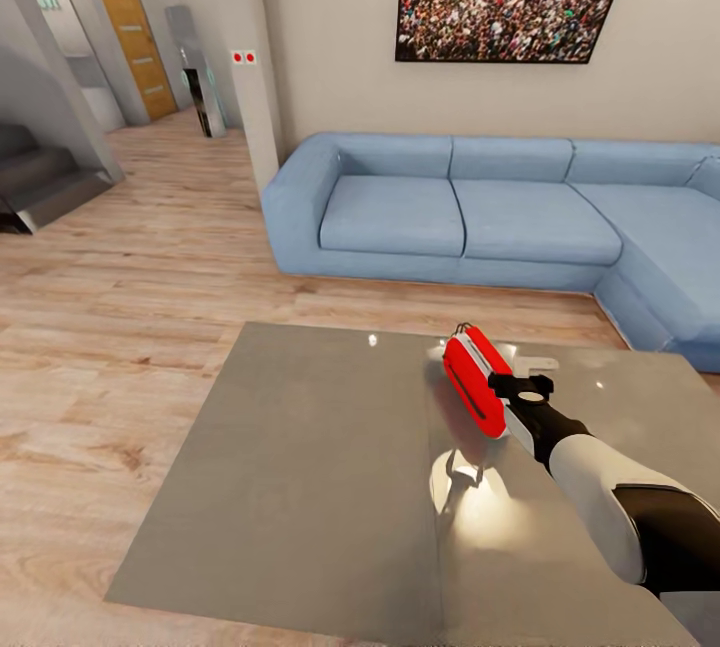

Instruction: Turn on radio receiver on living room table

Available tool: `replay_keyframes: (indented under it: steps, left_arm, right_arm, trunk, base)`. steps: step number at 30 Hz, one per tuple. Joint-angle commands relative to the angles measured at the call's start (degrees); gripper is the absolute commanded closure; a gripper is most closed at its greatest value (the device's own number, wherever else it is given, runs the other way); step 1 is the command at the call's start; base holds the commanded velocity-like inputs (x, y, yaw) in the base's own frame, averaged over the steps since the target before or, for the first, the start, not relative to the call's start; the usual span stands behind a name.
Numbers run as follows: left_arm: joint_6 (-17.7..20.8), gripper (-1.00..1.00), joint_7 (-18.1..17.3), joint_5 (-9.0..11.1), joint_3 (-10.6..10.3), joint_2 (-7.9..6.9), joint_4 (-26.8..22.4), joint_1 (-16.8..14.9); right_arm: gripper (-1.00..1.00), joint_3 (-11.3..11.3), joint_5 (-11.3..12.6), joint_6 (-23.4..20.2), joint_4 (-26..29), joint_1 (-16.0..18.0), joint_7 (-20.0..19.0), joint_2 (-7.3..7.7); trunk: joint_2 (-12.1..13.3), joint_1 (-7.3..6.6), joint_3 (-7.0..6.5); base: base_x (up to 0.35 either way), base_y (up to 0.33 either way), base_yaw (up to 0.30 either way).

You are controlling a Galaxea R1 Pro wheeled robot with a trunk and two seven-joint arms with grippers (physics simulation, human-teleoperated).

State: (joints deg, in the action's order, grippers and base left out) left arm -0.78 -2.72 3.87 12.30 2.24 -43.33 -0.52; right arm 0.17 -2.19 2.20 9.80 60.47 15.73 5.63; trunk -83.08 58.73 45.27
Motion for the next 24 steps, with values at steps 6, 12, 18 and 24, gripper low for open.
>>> replay_keyframes:
  steps: [6,12,18,24]
  left_arm:
    - [0.0,-1.0,0.0,0.0,0.0,-0.03,0.0,0.02]
    - [0.03,-1.0,0.0,0.0,0.0,-0.03,0.0,0.0]
    - [0.01,-1.0,0.0,0.0,0.0,-0.02,0.0,0.01]
    - [0.01,-1.0,0.0,0.0,0.0,-0.04,0.0,-0.01]
  right_arm:
    - [-1.0,0.0,0.0,0.0,0.0,0.0,0.0,0.0]
    - [-1.0,0.04,0.0,0.0,0.03,0.0,0.0,0.0]
    - [-1.0,0.01,-0.07,0.0,0.04,0.0,0.0,0.0]
    - [1.0,0.08,-0.09,0.0,0.01,0.0,0.0,0.0]
  trunk:
    - [0.0,0.0,0.56]
    - [0.0,0.0,1.12]
    - [0.0,0.0,1.41]
    - [0.0,0.0,1.42]
  base:
    - [0.0,0.0,0.0]
    - [0.0,0.0,0.0]
    - [0.0,0.0,0.0]
    - [0.0,0.0,0.0]
